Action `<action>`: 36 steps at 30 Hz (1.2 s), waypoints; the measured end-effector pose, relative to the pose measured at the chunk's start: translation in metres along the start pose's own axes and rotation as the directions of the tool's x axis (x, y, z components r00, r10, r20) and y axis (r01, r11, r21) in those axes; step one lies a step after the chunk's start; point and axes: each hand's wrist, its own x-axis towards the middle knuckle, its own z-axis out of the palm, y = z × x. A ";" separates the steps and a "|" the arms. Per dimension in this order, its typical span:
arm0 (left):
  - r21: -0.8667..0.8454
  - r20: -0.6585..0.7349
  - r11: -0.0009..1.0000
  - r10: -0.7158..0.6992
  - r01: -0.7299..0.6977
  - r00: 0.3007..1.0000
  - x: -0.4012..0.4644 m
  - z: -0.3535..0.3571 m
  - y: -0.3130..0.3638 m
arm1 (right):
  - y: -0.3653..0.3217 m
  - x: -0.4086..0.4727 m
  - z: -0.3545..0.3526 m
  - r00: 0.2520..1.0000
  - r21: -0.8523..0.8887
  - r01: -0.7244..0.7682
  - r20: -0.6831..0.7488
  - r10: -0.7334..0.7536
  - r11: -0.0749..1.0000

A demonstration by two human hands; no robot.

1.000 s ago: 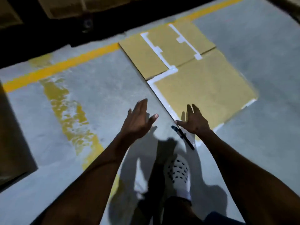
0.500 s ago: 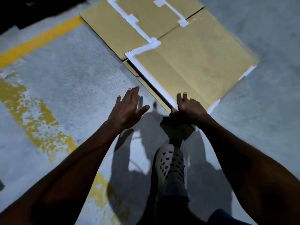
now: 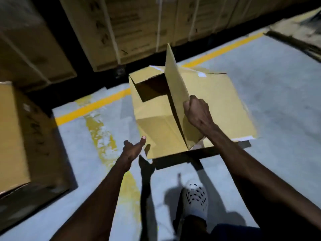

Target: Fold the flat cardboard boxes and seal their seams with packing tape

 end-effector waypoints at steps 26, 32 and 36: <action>-0.296 -0.517 0.911 0.099 -0.286 0.851 -0.341 -0.187 -0.021 | -0.262 -0.182 -0.111 1.000 0.122 -0.020 -0.010 0.022 0.992; -0.305 -0.620 0.885 0.096 -0.352 0.779 -0.387 -0.167 -0.025 | -0.289 -0.190 -0.115 0.997 0.095 -0.059 0.053 0.054 0.994; -0.450 -0.545 0.849 -0.016 -0.277 0.838 -0.383 -0.148 -0.037 | -0.302 -0.199 -0.100 0.991 -0.001 0.101 0.087 -0.100 0.995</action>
